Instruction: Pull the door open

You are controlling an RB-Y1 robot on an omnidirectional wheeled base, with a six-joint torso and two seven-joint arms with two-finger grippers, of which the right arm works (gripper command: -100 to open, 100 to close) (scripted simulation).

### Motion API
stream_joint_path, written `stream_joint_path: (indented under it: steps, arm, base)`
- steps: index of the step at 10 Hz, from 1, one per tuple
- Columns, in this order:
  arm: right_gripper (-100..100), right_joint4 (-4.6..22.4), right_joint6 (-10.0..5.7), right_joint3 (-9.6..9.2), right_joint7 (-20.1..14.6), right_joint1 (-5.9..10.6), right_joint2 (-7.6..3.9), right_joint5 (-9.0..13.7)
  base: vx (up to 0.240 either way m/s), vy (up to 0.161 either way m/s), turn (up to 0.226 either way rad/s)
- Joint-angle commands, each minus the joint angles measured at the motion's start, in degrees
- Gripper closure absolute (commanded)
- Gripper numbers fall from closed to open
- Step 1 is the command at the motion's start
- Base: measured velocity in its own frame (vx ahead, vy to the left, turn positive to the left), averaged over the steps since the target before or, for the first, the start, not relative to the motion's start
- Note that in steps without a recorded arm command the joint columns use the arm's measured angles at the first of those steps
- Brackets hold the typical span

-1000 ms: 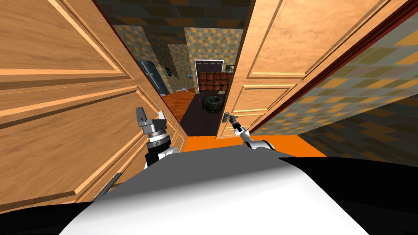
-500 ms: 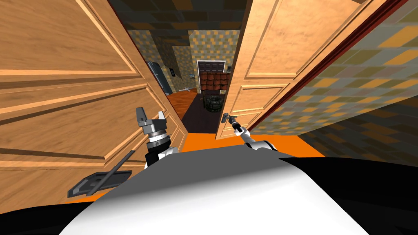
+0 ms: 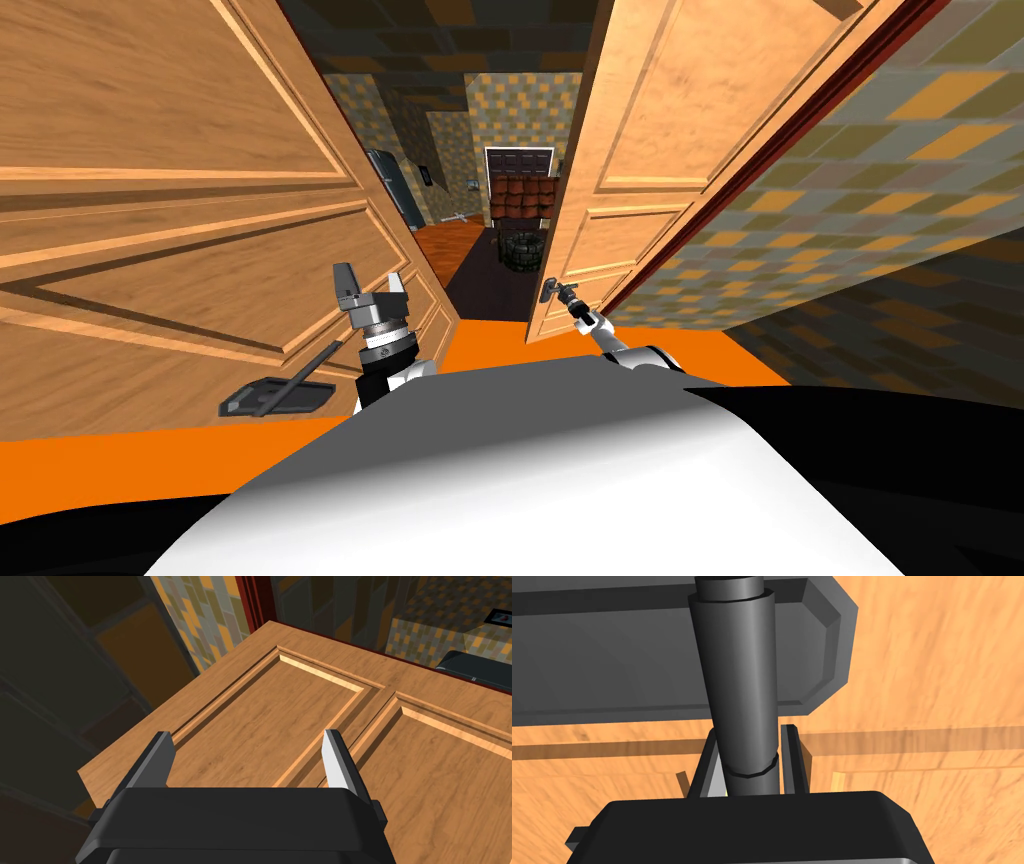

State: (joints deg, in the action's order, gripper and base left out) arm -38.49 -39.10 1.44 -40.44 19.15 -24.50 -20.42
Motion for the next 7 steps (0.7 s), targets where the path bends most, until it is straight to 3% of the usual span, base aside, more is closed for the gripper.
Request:
stream_joint_path:
  steps: [1,3,4,5,7]
  arm:
    - [100,0.5,-1.84,-1.11,-1.7,-0.10,-0.71,-1.1]
    - [100,-0.2,-3.46,-2.52,-3.9,-0.60,-1.47,-2.5]
    - [100,-0.4,-2.69,-2.23,-3.1,-0.62,-0.96,-2.1]
    - [100,-0.5,-5.18,-2.83,-4.8,-1.66,-1.97,-3.2]
    - [100,-0.6,-6.83,-3.04,-5.8,-2.25,-2.81,-3.8]
  base:
    - [-0.186,-0.133,0.033]
    - [-0.219,-0.158,0.033]
    - [-0.103,-0.079,0.033]
    - [-0.131,-0.064,0.079]
    - [-0.158,-0.100,0.065]
